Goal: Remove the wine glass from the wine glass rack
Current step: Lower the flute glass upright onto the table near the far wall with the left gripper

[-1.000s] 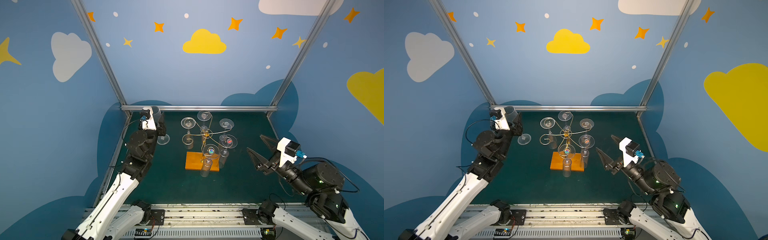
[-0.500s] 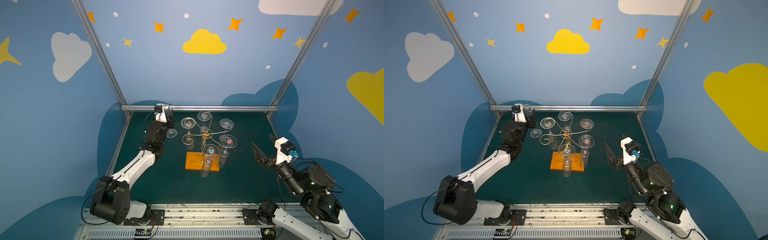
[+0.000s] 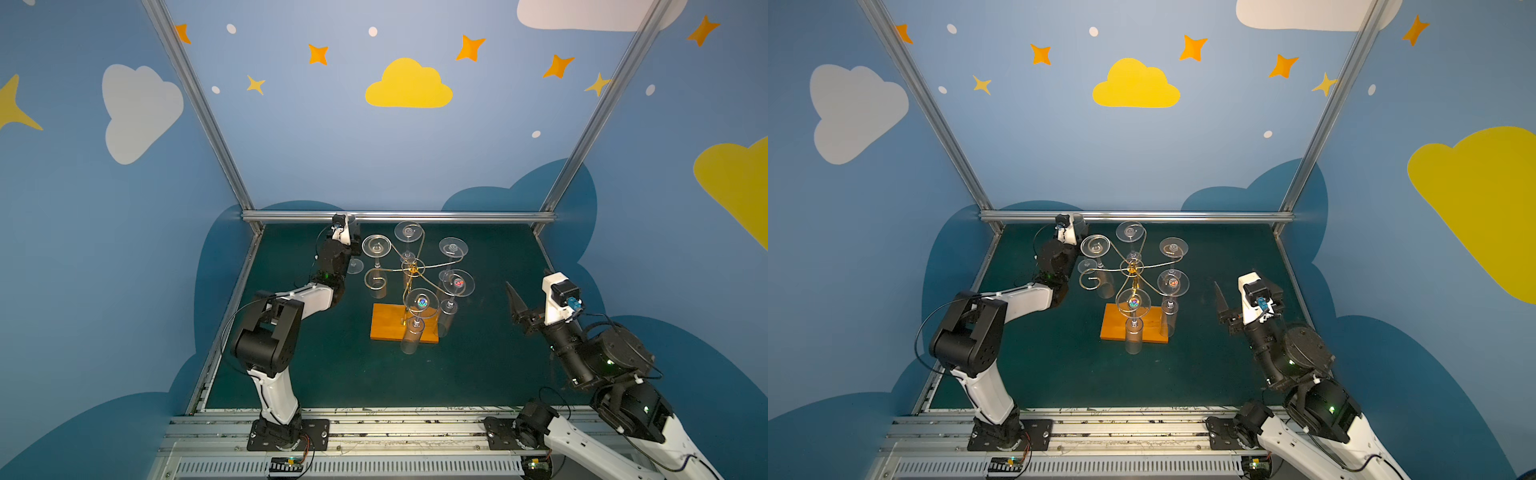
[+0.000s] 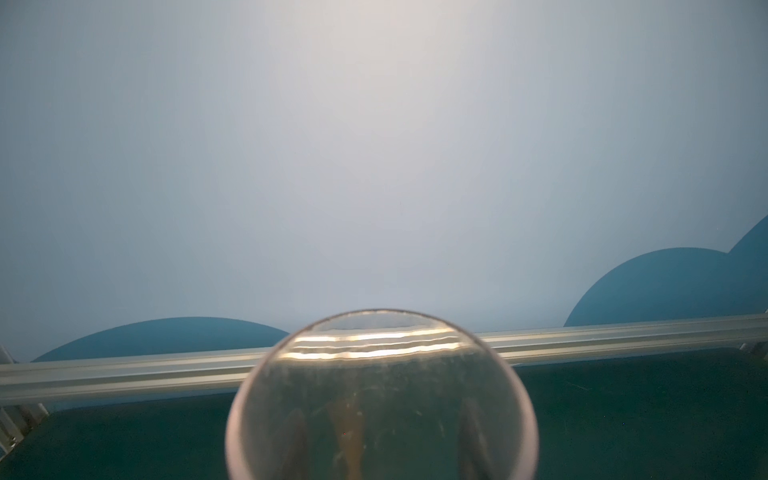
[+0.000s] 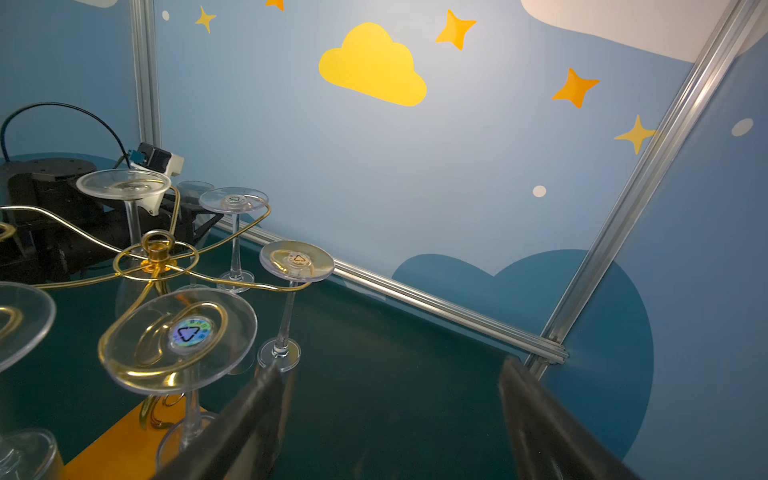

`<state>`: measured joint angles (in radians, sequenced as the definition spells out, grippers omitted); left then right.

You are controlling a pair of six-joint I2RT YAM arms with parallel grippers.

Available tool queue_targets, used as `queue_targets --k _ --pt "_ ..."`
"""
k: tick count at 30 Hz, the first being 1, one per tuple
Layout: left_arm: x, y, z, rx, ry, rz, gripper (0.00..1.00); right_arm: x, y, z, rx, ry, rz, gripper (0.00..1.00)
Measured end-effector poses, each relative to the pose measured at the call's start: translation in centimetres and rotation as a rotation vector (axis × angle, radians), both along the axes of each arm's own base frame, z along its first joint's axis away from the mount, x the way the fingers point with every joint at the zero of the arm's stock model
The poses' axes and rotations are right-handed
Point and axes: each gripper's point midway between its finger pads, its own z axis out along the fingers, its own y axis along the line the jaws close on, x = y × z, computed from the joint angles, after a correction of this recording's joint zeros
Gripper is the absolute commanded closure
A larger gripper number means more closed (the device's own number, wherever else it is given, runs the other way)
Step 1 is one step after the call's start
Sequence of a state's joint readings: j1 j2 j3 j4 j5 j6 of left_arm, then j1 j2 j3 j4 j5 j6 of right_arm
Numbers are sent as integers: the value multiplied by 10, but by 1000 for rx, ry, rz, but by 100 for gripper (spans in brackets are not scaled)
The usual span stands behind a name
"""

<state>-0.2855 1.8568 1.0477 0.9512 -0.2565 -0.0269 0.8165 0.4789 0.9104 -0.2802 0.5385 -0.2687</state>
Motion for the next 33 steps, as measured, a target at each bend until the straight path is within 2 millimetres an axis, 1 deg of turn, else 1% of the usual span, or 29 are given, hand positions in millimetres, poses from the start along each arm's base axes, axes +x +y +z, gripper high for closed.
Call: queue_targets --k 5,9,13,18,21,24,28,33 --pt "24 8 -16 4 -9 25 60 6 -1 -4 -5 16 -24 19" --pt "35 14 -32 19 -2 42 60 11 -2 -7 0 30 -37 19" --pt "41 12 -43 24 1 42 60 16 -2 -10 13 49 -45 19" --pt "43 10 -53 25 3 40 59 24 1 -16 24 79 -43 19" --pt "43 10 -54 23 -5 41 57 27 3 -18 31 93 -37 19" --pt "43 10 -52 20 -19 40 56 29 4 -20 41 103 -32 19" --pt "42 7 -49 23 -33 34 55 30 6 -21 60 113 -22 19" --pt "42 4 -51 36 -37 30 55 30 7 -21 79 119 -11 19"
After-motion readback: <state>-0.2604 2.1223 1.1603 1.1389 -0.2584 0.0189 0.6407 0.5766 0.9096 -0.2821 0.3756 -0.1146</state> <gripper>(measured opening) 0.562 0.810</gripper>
